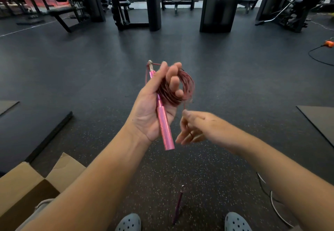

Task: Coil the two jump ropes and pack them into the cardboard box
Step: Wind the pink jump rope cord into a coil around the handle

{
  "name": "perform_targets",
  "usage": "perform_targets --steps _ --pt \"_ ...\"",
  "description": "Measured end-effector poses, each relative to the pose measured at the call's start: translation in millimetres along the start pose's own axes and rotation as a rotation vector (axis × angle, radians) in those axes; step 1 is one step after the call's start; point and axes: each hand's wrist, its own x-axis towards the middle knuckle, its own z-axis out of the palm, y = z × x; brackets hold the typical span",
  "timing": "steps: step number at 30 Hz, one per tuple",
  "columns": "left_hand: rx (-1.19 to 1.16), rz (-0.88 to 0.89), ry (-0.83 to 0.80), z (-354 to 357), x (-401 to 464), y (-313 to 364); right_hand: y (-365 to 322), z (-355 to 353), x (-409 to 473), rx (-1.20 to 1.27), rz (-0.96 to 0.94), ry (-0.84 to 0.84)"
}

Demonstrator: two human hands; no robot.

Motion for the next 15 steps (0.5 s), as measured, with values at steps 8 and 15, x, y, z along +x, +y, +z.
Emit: perform_targets --steps 8,15 --pt "1.165 0.342 0.128 -14.6 3.6 3.0 -20.7 3.1 -3.2 -0.09 -0.189 -0.037" --pt "1.771 0.215 -0.031 -15.7 -1.0 -0.4 -28.5 -29.4 -15.5 -0.313 -0.32 0.248"
